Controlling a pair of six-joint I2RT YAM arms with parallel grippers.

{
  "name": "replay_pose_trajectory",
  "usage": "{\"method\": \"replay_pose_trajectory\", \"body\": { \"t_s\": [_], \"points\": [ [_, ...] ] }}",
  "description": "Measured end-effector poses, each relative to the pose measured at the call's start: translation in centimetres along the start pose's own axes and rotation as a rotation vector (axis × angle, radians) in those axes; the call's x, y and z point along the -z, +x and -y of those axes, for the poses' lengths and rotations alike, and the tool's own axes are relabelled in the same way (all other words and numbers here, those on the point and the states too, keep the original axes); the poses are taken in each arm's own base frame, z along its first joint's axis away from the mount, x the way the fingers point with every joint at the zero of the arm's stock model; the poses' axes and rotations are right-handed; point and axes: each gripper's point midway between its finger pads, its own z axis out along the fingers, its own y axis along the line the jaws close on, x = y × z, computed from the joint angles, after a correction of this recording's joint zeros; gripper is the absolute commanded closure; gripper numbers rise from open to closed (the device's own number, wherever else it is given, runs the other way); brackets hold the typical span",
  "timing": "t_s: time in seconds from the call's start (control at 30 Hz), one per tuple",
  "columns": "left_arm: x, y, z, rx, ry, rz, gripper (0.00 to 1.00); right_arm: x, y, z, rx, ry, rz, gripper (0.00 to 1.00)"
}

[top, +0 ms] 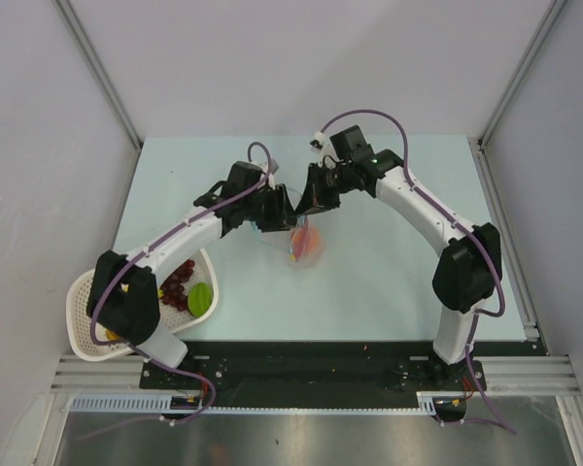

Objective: Open the zip-top bag and remove the fake food

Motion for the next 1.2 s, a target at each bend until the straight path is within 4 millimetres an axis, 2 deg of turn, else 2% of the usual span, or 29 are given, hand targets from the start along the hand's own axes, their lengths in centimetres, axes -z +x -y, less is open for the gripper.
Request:
{"method": "replay_pose_trajectory", "body": {
  "t_s": [0.07, 0.23, 0.4, 0.53, 0.8, 0.9, 0.93, 1.0, 1.03, 1.13, 1.2],
  "points": [
    [0.0, 0.2, 0.0, -0.018, 0.000, -0.004, 0.46, 0.4, -0.4, 0.1, 0.000, -0.002, 0.015, 1.00],
    [-0.4, 0.7, 0.2, -0.070, 0.000, -0.016, 0.46, 0.7, -0.3, 0.0, 0.001, -0.008, 0.016, 1.00],
    [-2.4, 1.7, -0.2, -0.110, -0.019, -0.074, 0.46, 0.9, -0.4, 0.4, -0.008, -0.008, 0.016, 1.00],
    [-4.2, 2.5, -0.6, -0.121, -0.028, -0.119, 0.44, 1.2, -0.8, 1.6, -0.024, 0.022, 0.030, 1.00],
    [-6.6, 2.7, -1.3, -0.135, -0.065, -0.149, 0.43, 1.2, -1.0, 4.2, -0.053, 0.093, 0.048, 1.00],
    [-7.8, 2.7, -1.7, -0.150, -0.094, -0.161, 0.46, 1.2, -0.9, 5.5, -0.072, 0.127, 0.051, 1.00],
    [-8.1, 2.8, -1.9, -0.154, -0.103, -0.160, 0.51, 1.2, -0.8, 5.7, -0.080, 0.129, 0.048, 1.00],
    [-8.6, 3.0, -2.4, -0.156, -0.122, -0.163, 0.57, 1.1, -0.6, 5.2, -0.081, 0.100, 0.039, 1.00],
    [-9.0, 3.2, -2.6, -0.163, -0.129, -0.164, 0.65, 1.1, -0.4, 4.8, -0.075, 0.085, 0.036, 1.00],
    [-9.4, 3.1, -2.9, -0.180, -0.139, -0.144, 0.78, 1.6, -0.1, 3.8, -0.061, 0.056, 0.041, 1.00],
    [-9.6, 2.9, -2.8, -0.193, -0.140, -0.129, 0.83, 2.1, -0.1, 3.2, -0.051, 0.041, 0.051, 1.00]
  ]
}}
